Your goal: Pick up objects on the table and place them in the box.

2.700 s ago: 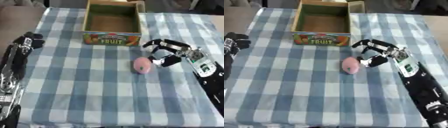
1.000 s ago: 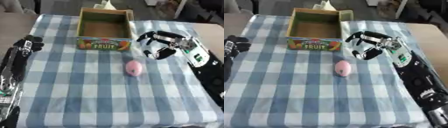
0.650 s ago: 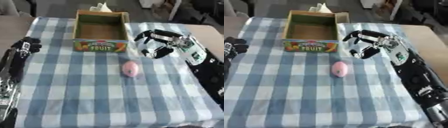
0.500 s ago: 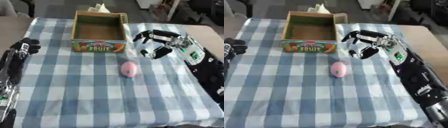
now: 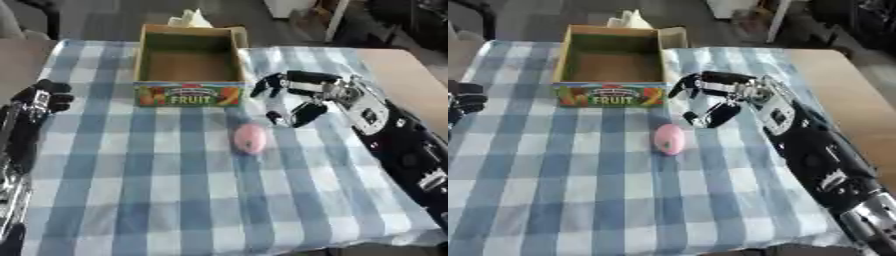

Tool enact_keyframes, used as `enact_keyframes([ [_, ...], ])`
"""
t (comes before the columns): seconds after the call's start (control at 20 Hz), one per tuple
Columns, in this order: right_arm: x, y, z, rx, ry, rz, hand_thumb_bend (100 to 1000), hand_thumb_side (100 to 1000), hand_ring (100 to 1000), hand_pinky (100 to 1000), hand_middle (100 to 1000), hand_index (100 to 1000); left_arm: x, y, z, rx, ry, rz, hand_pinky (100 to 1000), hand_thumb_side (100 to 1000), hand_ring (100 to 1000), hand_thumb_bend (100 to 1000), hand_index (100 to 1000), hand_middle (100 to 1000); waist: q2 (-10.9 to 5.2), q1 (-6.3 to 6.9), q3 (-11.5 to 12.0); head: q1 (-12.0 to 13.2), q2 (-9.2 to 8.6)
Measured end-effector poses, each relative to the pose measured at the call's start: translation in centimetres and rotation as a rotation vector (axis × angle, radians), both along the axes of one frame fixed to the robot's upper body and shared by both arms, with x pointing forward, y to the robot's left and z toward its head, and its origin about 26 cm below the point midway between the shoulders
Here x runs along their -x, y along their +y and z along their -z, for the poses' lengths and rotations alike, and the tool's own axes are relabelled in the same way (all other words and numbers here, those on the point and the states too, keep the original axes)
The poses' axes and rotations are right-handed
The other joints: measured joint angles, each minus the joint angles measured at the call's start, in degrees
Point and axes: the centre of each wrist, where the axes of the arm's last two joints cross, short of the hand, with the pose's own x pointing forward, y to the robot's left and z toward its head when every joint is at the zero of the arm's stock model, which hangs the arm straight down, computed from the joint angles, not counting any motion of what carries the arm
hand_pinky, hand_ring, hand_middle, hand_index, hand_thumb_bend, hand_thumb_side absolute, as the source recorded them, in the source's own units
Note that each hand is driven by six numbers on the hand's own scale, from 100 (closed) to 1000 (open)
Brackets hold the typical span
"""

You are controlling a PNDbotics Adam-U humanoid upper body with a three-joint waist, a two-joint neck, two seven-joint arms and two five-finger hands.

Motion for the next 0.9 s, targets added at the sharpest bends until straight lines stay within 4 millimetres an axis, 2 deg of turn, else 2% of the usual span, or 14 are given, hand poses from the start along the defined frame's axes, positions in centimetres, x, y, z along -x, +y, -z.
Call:
enact_keyframes([
  [0.5,0.6,1.0,0.2,0.038,-0.033,-0.046,126,145,985,811,853,890,0.0,0.0,0.1,0.0,0.004,-0.001,786,812,730,100,708,687,0.0,-0.17,-0.21,-0.15,0.0],
  [0.9,0.9,1.4,0.3,0.072,-0.08,-0.072,173,118,977,825,854,890,0.0,0.1,0.2,-0.001,0.007,-0.001,786,813,731,100,708,689,0.01,-0.13,-0.22,-0.48,0.0],
])
